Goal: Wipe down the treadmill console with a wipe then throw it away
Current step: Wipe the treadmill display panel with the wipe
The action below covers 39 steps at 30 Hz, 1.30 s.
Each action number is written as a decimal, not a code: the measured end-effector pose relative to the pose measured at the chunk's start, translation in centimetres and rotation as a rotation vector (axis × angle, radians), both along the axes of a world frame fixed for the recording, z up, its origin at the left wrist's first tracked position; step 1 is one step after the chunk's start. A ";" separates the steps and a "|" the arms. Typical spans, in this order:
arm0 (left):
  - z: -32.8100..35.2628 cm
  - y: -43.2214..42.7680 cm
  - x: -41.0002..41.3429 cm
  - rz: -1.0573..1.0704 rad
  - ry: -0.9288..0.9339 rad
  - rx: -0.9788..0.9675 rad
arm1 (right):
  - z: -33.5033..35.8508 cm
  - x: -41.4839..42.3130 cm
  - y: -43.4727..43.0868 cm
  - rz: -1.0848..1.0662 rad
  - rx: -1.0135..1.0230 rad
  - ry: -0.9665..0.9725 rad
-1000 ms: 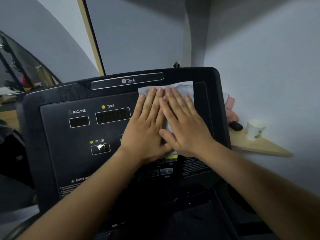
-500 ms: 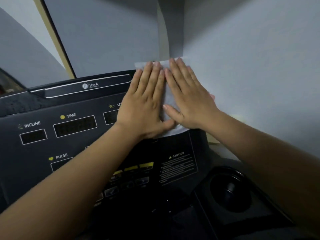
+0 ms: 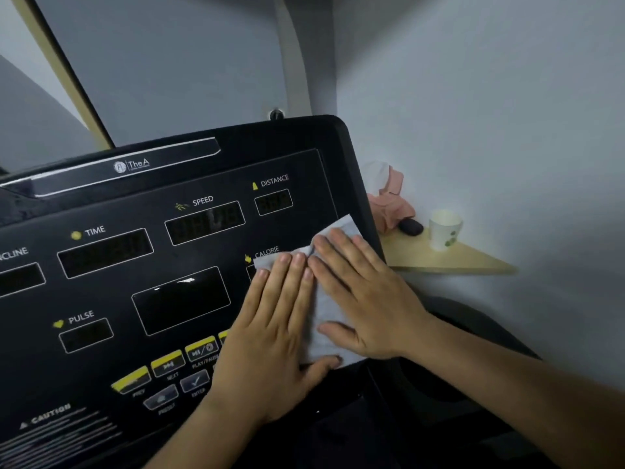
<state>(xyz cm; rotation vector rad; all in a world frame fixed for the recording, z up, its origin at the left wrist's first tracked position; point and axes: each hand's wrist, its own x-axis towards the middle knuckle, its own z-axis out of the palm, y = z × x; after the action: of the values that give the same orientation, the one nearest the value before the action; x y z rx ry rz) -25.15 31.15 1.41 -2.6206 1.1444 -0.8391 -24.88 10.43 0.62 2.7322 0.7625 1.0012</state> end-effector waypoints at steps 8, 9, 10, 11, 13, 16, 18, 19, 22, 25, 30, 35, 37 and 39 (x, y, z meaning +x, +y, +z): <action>8.4 -3.0 4.5 0.148 -0.077 0.064 | 7.7 4.4 -0.7 -0.112 0.024 -0.058; 7.9 -2.9 4.2 0.140 -0.061 0.063 | 7.1 4.1 -0.6 -0.112 0.029 -0.060; 6.9 -2.7 3.5 0.129 -0.047 0.061 | 6.1 3.4 -0.5 -0.106 0.035 -0.059; 5.6 -2.5 2.7 0.115 -0.031 0.057 | 4.8 2.6 -0.4 -0.095 0.042 -0.055; 2.4 -2.0 0.6 0.091 0.011 0.033 | 1.7 0.7 -0.2 -0.078 0.056 -0.036; -1.2 -1.4 -1.7 0.061 0.037 -0.037 | -2.5 -1.6 0.6 -0.071 0.050 -0.005; -2.0 -1.0 -1.9 0.047 0.026 -0.066 | -3.7 -2.2 0.9 -0.077 0.050 0.001; -1.8 -0.7 -1.7 0.041 0.023 -0.066 | -3.6 -2.2 0.9 -0.073 0.051 0.004; 0.5 -0.3 -0.2 0.045 0.006 -0.017 | -0.9 -0.7 0.6 -0.060 0.036 -0.006; 5.0 0.1 2.3 0.102 -0.045 0.024 | 4.4 2.3 0.8 -0.075 0.001 -0.044; 12.6 2.7 6.4 0.154 -0.133 0.040 | 11.7 6.7 3.5 -0.097 -0.022 -0.075; 14.0 9.0 6.6 0.195 -0.138 0.014 | 14.0 8.0 9.7 -0.014 -0.020 -0.090; 14.1 12.1 6.2 0.225 -0.132 0.007 | 14.3 8.2 12.8 0.020 -0.020 -0.090; 14.1 15.3 5.7 0.267 -0.126 0.014 | 14.5 8.1 16.0 0.041 -0.032 -0.094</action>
<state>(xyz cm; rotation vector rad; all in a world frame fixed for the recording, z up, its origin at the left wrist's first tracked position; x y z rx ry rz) -19.47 46.41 15.51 -2.5886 0.7453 -0.9185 -16.80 26.42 15.08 2.6317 0.8143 1.1072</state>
